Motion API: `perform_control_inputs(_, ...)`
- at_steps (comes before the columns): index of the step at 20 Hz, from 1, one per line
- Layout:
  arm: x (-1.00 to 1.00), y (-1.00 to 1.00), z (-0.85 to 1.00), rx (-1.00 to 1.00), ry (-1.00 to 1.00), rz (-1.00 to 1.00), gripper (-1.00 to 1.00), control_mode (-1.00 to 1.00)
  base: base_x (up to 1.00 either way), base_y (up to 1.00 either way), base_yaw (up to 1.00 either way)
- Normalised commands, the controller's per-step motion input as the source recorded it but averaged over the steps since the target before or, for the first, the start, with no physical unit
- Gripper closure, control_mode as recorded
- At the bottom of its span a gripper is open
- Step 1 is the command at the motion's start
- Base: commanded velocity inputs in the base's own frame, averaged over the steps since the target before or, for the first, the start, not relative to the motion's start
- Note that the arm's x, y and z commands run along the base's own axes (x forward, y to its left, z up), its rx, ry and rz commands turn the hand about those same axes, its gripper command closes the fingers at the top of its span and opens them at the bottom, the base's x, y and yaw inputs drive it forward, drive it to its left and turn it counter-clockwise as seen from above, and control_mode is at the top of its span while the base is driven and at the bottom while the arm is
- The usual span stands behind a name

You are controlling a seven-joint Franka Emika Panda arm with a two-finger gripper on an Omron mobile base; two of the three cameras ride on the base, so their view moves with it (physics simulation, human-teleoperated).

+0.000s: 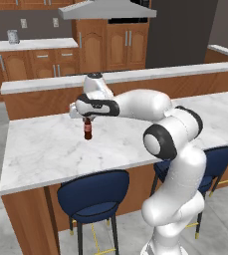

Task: Place the large bottle from the dining counter next to the other large bottle outside the sink, and place the small bottle from the dining counter next to the other small bottle inside the sink.

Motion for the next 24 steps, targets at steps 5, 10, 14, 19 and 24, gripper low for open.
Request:
perform_control_inputs(5,-0.86,0.00,0.56,0.01,0.00,0.00,1.00,-1.00,0.00,0.00,0.00)
perform_control_inputs(10,-0.89,-0.21,0.48,0.00,0.00,0.00,1.00,-1.00,0.00,0.00,0.00)
perform_control_inputs(14,-0.65,-0.38,0.39,0.00,0.00,0.00,1.00,-1.00,0.00,0.00,0.00)
perform_control_inputs(19,-0.61,-0.44,0.17,0.00,0.00,0.00,1.00,-1.00,0.00,0.00,0.00)
perform_control_inputs(24,-0.18,-0.19,0.02,0.00,-0.01,0.01,1.00,-1.00,0.00,0.00,0.00)
